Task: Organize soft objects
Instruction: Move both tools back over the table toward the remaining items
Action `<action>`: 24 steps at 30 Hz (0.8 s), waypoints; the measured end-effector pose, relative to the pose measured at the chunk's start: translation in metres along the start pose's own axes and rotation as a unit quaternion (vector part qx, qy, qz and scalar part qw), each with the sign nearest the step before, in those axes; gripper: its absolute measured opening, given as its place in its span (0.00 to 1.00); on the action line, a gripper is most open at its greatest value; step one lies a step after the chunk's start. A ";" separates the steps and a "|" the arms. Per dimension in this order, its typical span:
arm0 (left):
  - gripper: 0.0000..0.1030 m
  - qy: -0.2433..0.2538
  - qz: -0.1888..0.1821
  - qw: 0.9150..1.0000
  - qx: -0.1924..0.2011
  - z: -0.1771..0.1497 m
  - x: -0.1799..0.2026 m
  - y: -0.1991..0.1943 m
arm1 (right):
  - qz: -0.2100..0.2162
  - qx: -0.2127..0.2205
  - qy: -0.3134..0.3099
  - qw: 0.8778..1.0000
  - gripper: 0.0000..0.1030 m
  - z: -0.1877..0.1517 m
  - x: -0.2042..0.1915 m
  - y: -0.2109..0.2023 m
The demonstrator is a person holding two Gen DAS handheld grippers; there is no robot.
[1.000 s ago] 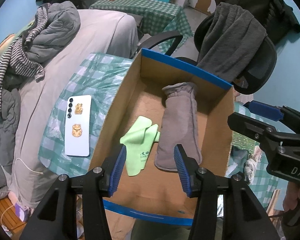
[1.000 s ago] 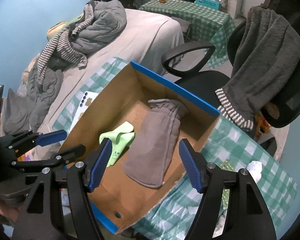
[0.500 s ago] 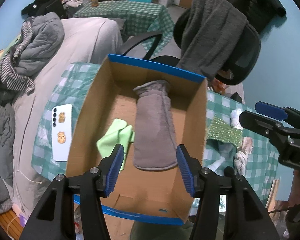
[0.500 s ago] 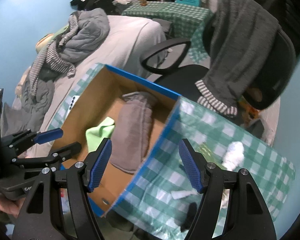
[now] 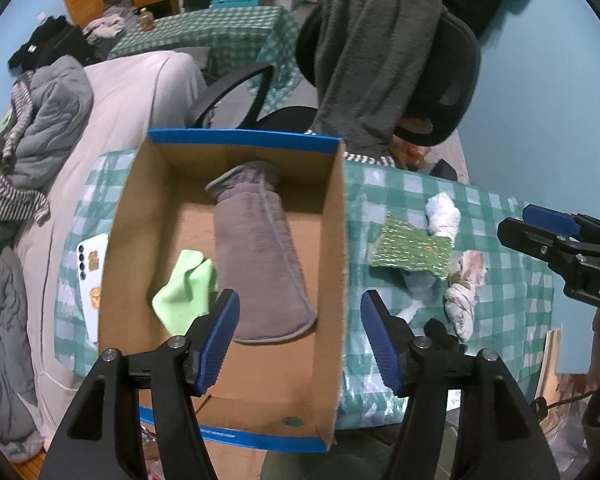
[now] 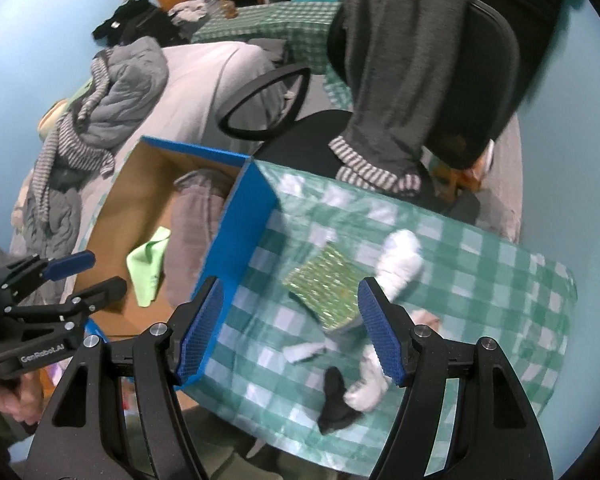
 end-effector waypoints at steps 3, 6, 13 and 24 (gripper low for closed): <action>0.65 0.018 0.001 1.000 -0.002 0.003 0.015 0.002 | -0.002 0.001 0.020 1.000 0.69 -0.006 0.016 -0.002; 0.65 0.037 0.001 0.999 -0.006 0.007 0.029 0.005 | -0.002 -0.001 0.041 0.999 0.69 -0.012 0.032 -0.002; 0.67 0.079 0.001 0.997 -0.017 0.011 0.064 0.018 | -0.008 -0.006 0.080 0.997 0.69 -0.028 0.061 0.000; 0.69 0.133 0.002 0.990 -0.039 0.014 0.105 0.046 | -0.013 -0.024 0.121 0.992 0.69 -0.051 0.093 0.013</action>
Point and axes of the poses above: each gripper's, at about its wrist camera, not at the fingertips, and y roughly the way its jaws point, x to its right, z to its top, the point moved 3 cm from there along y, roughly the way its jaws point, and after that the axes turned 11 degrees about -x, right-handed, at the moved point
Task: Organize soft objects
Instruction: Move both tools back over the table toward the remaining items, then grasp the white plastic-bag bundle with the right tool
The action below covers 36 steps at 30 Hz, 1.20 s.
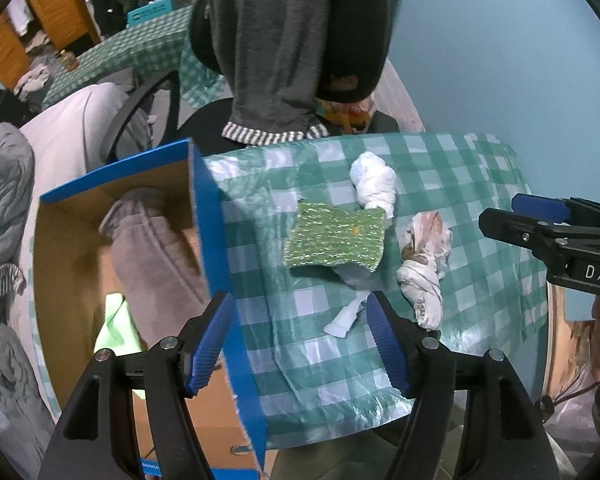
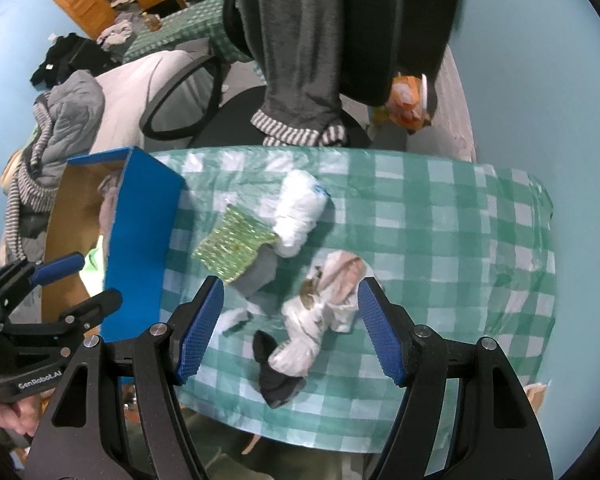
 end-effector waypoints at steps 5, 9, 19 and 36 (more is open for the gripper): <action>0.69 0.015 0.002 1.000 -0.014 0.004 0.012 0.017 | 0.000 -0.012 0.012 1.000 0.69 -0.004 0.010 0.013; 0.69 0.024 0.006 1.000 -0.020 0.006 0.019 0.030 | -0.001 -0.023 0.016 1.000 0.69 -0.005 0.015 0.026; 0.69 0.034 0.014 0.999 -0.026 0.012 0.027 0.057 | -0.006 -0.062 0.016 0.998 0.69 -0.008 0.018 0.064; 0.69 0.037 0.021 0.998 -0.044 0.016 0.030 0.093 | -0.006 -0.106 0.031 0.994 0.69 -0.013 0.025 0.113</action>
Point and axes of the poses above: each gripper's, at about its wrist camera, not at the fingertips, and y roughly the way its jaws point, x to its right, z to its top, the point moved 3 cm from there along y, roughly the way its jaws point, and after that the axes turned 11 degrees about -x, right-handed, at the moved point
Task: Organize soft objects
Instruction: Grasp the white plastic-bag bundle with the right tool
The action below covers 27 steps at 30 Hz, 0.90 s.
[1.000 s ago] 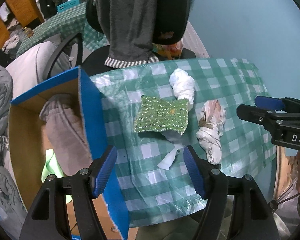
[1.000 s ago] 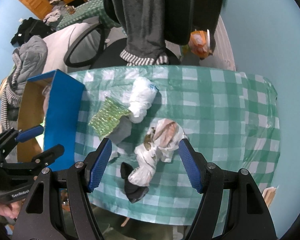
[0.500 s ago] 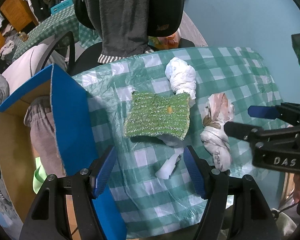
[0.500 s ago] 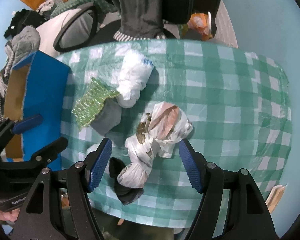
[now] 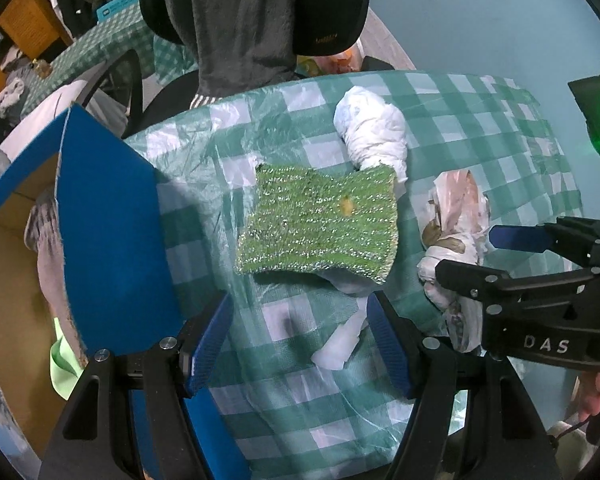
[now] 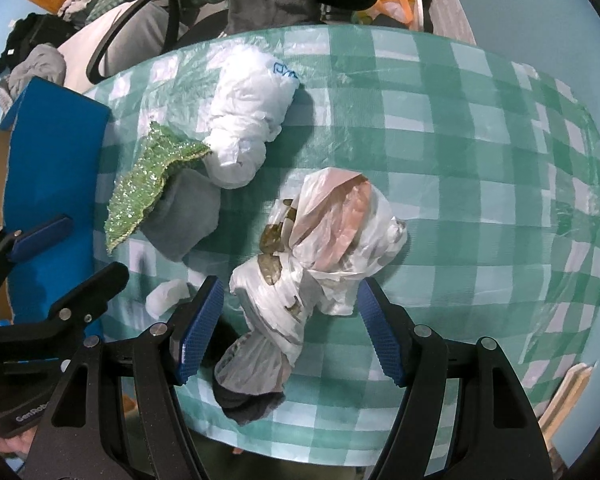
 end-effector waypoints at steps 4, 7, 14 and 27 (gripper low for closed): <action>0.69 0.003 0.000 1.000 0.001 0.001 0.001 0.001 | -0.005 -0.011 -0.004 1.000 0.69 0.003 -0.004 0.010; 0.69 0.005 0.004 1.000 -0.002 0.003 0.001 0.003 | -0.012 -0.019 -0.005 1.000 0.69 0.005 -0.005 0.016; 0.69 0.005 0.004 1.000 -0.002 0.009 0.003 0.004 | -0.014 -0.023 -0.010 1.000 0.47 0.011 -0.007 0.023; 0.55 -0.020 -0.049 0.998 0.020 0.019 -0.004 -0.006 | 0.000 -0.015 -0.007 1.000 0.46 0.004 0.005 0.015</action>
Point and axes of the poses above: each gripper's, at about its wrist camera, not at the fingertips, and y roughly the way its jaws point, x to its right, z to its top, the point moved 3 cm from there along y, roughly the way its jaws point, and after that the axes turned 11 degrees about -x, right-handed, at the moved point
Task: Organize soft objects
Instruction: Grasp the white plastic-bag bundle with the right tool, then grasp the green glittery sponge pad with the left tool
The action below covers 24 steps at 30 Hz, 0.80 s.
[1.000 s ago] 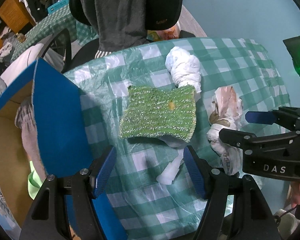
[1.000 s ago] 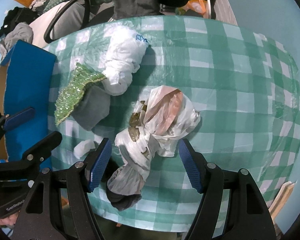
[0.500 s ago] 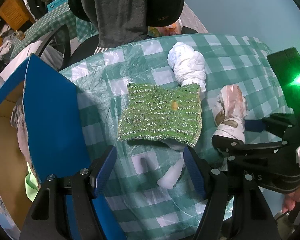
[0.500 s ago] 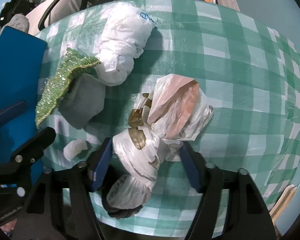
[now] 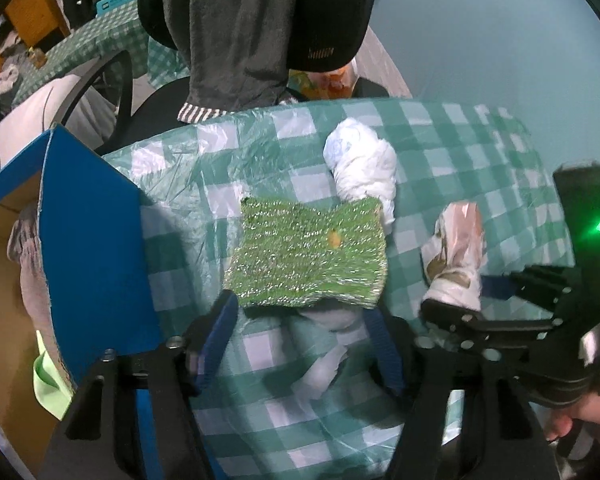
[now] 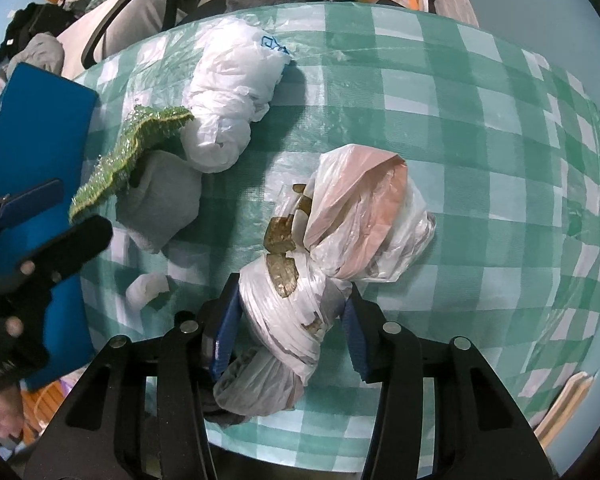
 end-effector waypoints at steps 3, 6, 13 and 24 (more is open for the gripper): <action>0.37 -0.007 -0.007 1.000 -0.007 0.004 -0.003 0.002 | 0.003 -0.001 -0.001 1.000 0.46 0.001 0.000 0.001; 0.20 -0.008 -0.012 1.000 -0.017 0.008 -0.005 0.006 | 0.006 -0.002 -0.003 1.000 0.46 0.001 0.000 0.000; 0.04 0.010 -0.026 1.000 -0.009 0.010 -0.001 0.001 | 0.007 0.003 -0.009 1.000 0.46 -0.002 0.004 -0.005; 0.49 0.037 0.008 0.999 0.009 0.006 0.007 -0.005 | 0.007 0.004 -0.012 1.000 0.46 -0.005 0.007 -0.008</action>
Point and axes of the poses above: each gripper's, at about its wrist camera, not at the fingertips, and y roughly the way its jaws point, x to its right, z to its top, the point moved 3 cm from there along y, roughly the way its jaws point, and after that the axes turned 11 degrees about -x, right-handed, at the moved point
